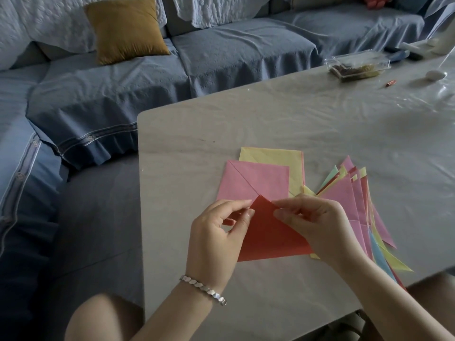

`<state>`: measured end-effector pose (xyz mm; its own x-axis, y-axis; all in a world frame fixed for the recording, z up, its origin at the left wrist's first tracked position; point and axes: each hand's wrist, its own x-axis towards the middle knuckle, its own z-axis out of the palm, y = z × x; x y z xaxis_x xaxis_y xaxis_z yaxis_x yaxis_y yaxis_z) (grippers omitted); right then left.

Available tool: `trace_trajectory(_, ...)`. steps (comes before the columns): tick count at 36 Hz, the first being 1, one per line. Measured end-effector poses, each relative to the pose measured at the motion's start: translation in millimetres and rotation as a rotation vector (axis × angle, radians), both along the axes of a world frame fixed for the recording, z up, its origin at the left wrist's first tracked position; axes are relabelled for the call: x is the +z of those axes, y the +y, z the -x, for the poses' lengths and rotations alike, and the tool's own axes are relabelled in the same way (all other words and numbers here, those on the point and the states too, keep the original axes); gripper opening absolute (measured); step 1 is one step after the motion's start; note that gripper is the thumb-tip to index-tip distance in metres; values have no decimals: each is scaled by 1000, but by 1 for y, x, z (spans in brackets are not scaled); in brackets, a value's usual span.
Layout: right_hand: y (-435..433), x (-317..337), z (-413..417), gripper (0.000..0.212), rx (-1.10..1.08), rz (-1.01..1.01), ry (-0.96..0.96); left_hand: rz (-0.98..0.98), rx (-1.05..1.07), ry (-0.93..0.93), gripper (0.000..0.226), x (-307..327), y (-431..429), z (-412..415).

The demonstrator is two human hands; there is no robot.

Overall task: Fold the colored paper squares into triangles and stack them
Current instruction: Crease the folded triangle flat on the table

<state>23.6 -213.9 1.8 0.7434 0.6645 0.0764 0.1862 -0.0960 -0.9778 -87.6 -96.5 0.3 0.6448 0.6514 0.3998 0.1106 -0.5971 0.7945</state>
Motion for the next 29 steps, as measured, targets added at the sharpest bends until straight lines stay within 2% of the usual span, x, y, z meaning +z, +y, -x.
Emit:
trace_trajectory(3, -2, 0, -6, 25, 146, 120, -116, 20, -66, 98, 21, 1, 6, -1)
trace_trajectory(7, 0, 3, -15, 23, 310, 302, -294, -18, -255, 289, 9, 0, 14, -1)
trace_trajectory(9, 4, 3, -18, 17, 370, 421, -390, 53, -296, 409, 8, 0, 17, -1)
trace_trajectory(11, 11, 1, -21, 19, 365, 466, -588, 120, -279, 464, 7, -3, 18, -1)
trace_trajectory(13, 17, -7, -20, 27, 293, 376, -809, 232, -179, 418, 13, -7, 21, -2)
trace_trajectory(14, 19, -11, -18, 29, 251, 358, -838, 324, -106, 369, 20, -11, 23, -2)
trace_trajectory(17, 26, -21, -9, 35, 257, 345, -826, 695, 100, 200, 22, -28, 31, -4)
trace_trajectory(19, 29, -32, -2, 40, 338, 373, -792, 793, 187, 190, 15, -42, 35, -5)
trace_trajectory(24, 26, -71, 14, 43, 461, 548, -774, 512, 249, 383, 20, -70, 42, -6)
trace_trajectory(26, 20, -85, 14, 46, 450, 616, -741, 435, 244, 444, 14, -74, 43, -6)
trace_trajectory(29, 11, -101, 8, 44, 401, 725, -797, 385, 241, 498, 10, -78, 43, -4)
